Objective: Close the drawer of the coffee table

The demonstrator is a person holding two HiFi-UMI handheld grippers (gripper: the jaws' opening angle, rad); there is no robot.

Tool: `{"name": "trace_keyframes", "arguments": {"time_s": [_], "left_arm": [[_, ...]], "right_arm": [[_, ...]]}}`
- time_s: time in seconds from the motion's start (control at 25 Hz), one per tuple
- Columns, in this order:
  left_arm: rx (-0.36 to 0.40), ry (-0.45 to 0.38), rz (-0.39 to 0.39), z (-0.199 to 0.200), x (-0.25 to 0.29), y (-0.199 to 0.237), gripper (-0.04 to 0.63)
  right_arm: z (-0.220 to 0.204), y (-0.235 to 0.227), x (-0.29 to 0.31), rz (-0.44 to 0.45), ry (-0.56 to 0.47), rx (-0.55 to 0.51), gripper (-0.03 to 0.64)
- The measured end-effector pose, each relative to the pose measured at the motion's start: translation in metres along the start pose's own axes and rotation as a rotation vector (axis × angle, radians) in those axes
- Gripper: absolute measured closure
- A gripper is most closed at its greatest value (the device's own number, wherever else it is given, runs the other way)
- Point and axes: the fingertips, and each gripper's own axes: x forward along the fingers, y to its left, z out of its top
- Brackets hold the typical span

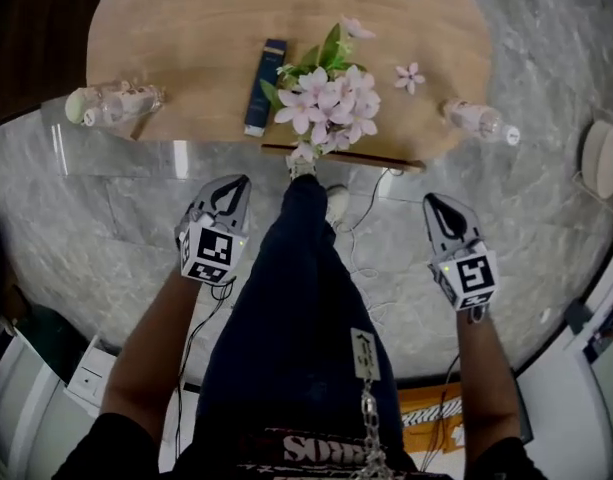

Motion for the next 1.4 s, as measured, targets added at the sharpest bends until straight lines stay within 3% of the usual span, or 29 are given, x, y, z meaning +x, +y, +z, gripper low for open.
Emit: {"name": "trace_keyframes", "arguments": {"time_s": [0.32,0.4,0.44,0.72,0.92,1.04,1.2,1.4], "left_arm": [[0.122,0.119,0.007,-0.053,0.085,0.008,0.468],[0.148,0.130,0.031,-0.060,0.101,0.017,0.451],[0.163,0.136,0.040,-0.063,0.107,0.020,0.451],[0.206,0.155,0.010,-0.072,0.128,0.011,0.442],[0.248,0.192,0.041,-0.075,0.136,0.006,0.431],[0.277,0.240,0.067,-0.080,0.142,0.008,0.433],[0.379,0.335,0.129,-0.087,0.144,0.009,0.433],[0.414,0.354,0.166,-0.084,0.145,0.015,0.492]], "right_arm": [[-0.094,-0.015,0.069,-0.010,0.228,-0.285,0.575],[-0.110,-0.019,0.084,0.010,0.278,-0.336,0.448],[-0.116,-0.022,0.092,0.022,0.300,-0.356,0.428],[-0.152,-0.056,0.116,-0.031,0.469,-0.568,0.410],[-0.173,-0.063,0.135,-0.067,0.571,-0.638,0.416],[-0.170,-0.069,0.139,-0.135,0.578,-0.651,0.474],[-0.174,-0.066,0.140,-0.107,0.595,-0.624,0.479],[-0.173,-0.065,0.140,-0.090,0.585,-0.655,0.486]]}}
